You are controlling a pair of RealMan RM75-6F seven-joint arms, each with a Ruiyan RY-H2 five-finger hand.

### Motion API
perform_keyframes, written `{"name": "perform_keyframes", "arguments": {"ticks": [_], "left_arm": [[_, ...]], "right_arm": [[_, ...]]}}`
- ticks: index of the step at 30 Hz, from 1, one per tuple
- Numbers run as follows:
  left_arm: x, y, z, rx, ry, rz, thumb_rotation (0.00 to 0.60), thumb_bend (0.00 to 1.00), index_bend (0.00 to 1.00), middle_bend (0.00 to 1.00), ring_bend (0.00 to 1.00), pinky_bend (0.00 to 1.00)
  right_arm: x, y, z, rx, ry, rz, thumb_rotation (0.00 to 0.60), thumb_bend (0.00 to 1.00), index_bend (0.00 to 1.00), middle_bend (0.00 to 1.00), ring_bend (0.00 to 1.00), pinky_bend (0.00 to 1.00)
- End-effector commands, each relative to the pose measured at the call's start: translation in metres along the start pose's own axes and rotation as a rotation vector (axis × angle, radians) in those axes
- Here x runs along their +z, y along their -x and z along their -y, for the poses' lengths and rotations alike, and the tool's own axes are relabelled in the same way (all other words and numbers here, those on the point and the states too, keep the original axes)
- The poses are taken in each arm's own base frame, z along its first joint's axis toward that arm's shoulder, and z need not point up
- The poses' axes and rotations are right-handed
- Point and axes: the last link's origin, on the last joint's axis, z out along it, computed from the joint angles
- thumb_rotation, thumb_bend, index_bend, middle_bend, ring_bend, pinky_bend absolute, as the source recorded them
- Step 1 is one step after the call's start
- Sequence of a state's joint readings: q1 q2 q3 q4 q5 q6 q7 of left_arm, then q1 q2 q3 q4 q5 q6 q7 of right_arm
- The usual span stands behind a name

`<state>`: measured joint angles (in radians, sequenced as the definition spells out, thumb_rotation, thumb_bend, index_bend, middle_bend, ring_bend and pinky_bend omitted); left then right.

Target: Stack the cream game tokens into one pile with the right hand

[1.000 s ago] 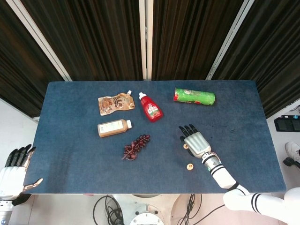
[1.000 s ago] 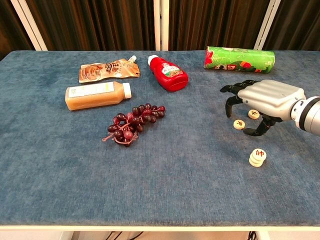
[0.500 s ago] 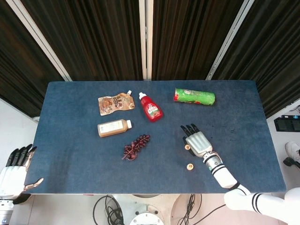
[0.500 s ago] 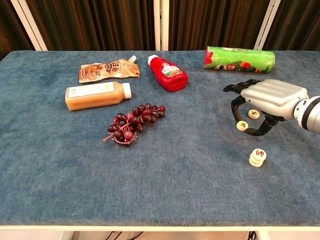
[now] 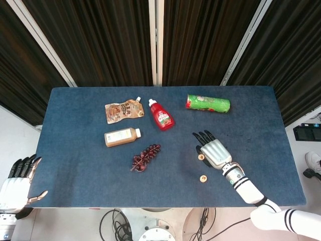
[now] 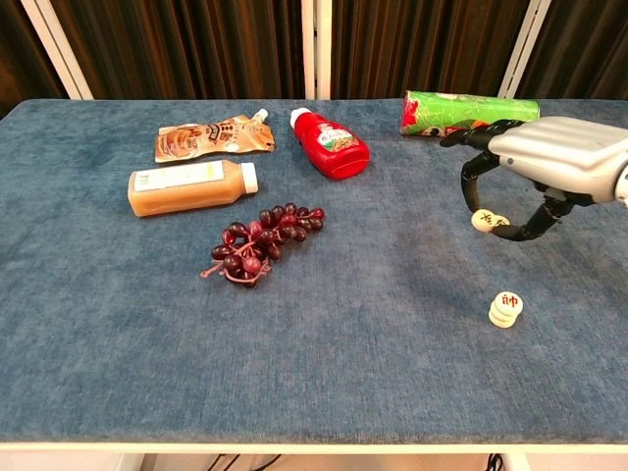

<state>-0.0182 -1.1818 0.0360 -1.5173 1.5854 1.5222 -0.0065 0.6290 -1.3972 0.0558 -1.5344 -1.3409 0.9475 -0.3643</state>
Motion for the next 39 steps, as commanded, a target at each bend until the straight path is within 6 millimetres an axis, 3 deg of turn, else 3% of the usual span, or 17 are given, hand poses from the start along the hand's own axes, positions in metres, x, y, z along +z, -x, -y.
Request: {"name": "perform_keyframes", "arguments": {"ticks": [1,12,39], "left_arm": [[0.0,0.001,-0.001,0.002,0.002,0.004,0.6,0.11,0.0,0.0,0.0,0.0],[0.0,-0.001,-0.006,0.01,0.006,0.003,0.6,0.11,0.0,0.0,0.0,0.0],[-0.001,-0.002,-0.003,0.005,0.001,-0.002,0.6,0.11,0.0,0.0,0.0,0.0]], "right_arm": [[-0.017,-0.004,0.0,-0.027,-0.048,0.036,0.6,0.27,0.55,0.04,0.0,0.0],[-0.04,0.006,0.004,-0.08,-0.092,0.138,0.6,0.27,0.55,0.04,0.0,0.0],[-0.045,0.015,0.017,-0.11,-0.131,0.157,0.6,0.27,0.53,0.04,0.0,0.0]]}}
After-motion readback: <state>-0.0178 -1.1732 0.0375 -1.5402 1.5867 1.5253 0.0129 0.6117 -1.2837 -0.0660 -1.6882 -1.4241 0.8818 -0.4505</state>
